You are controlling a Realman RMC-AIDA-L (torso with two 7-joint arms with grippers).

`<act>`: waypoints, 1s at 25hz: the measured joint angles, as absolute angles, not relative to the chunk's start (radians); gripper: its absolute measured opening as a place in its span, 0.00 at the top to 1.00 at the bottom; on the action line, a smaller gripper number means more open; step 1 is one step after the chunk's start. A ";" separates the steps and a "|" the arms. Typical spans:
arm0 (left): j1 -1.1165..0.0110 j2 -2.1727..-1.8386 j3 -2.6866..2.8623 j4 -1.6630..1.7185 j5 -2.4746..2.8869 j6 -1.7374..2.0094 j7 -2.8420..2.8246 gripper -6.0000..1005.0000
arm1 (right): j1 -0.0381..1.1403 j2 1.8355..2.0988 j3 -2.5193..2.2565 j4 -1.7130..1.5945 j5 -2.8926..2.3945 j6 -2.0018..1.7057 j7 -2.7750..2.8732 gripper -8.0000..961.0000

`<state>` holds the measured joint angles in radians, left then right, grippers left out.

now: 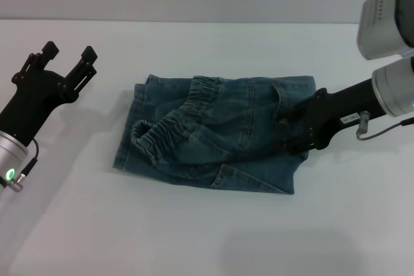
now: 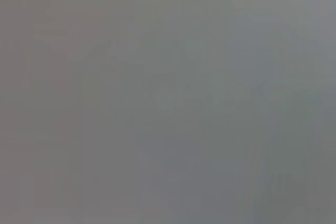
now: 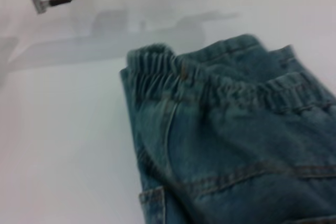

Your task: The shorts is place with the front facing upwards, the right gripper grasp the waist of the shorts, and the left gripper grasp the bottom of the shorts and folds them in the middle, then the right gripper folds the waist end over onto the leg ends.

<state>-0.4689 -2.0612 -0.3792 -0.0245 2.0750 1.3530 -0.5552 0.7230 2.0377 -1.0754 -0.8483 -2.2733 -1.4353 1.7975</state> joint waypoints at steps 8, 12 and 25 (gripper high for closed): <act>-0.465 -2.059 -0.380 -0.025 2.071 1.355 -0.555 0.17 | 0.620 2.064 -1.038 -1.005 -2.193 -1.476 1.754 0.40; -0.462 -2.057 -0.384 -0.018 2.069 1.363 -0.562 0.17 | 0.520 2.068 -0.997 -1.061 -1.962 -1.522 1.641 0.39; -0.408 -2.058 -0.486 -0.023 2.068 1.501 -0.550 0.17 | 0.351 2.070 -0.633 -0.477 -1.103 -1.465 0.788 0.39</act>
